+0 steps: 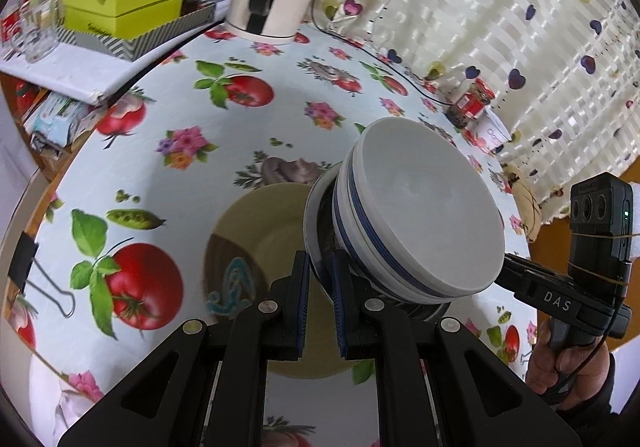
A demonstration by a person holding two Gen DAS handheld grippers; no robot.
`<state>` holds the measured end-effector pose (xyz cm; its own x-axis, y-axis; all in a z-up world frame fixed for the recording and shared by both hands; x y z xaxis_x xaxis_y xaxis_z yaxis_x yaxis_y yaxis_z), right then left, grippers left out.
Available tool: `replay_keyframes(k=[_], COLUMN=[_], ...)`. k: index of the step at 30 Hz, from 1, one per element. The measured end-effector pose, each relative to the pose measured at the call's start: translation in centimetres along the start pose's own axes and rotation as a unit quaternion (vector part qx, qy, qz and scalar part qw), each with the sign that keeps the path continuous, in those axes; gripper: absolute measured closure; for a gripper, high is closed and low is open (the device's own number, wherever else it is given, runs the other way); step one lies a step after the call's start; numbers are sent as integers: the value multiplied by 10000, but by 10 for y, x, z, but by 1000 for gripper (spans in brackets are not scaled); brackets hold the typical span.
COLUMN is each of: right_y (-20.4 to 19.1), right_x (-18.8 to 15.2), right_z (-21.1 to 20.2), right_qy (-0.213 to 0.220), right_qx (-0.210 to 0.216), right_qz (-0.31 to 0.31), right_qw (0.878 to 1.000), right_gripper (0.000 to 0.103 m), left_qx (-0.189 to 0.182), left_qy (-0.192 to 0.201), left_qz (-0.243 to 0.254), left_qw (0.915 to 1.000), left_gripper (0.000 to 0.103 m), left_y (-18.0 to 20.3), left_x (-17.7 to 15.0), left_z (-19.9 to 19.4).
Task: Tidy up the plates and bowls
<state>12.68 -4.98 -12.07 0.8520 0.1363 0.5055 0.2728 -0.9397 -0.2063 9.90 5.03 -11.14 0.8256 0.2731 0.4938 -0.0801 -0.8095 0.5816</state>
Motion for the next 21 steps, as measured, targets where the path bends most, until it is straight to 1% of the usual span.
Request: replay_keyframes(k=[11,21], right_y=[-26,-39], right_x=[-7,-13], right_z=[18,26], right_qy=[-200,-319], right_qx=[79,80], right_qz=[-229,-367], right_qw=[9995,9988], right_gripper=[91,91], left_qx=[129,182], left_qy=[69,101], left_qz=[-210,-288], left_qw=[9997,9994], left_gripper=[93,93], left_y=[-25,-35], left_x=[-7,-9], left_z=[-12,-16])
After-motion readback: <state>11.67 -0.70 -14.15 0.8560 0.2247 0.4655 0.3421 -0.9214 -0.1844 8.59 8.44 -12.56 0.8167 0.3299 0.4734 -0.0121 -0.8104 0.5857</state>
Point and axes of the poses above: each gripper's, at about its wrist camera, not at the fingertips, and z roughly the way its jaws point, y to its right, x to its top, the point moved 10 cm from there along z, roughly the way its jaws point, and after that the axes turned 15 degrees about -x, right-handed, at the moved point
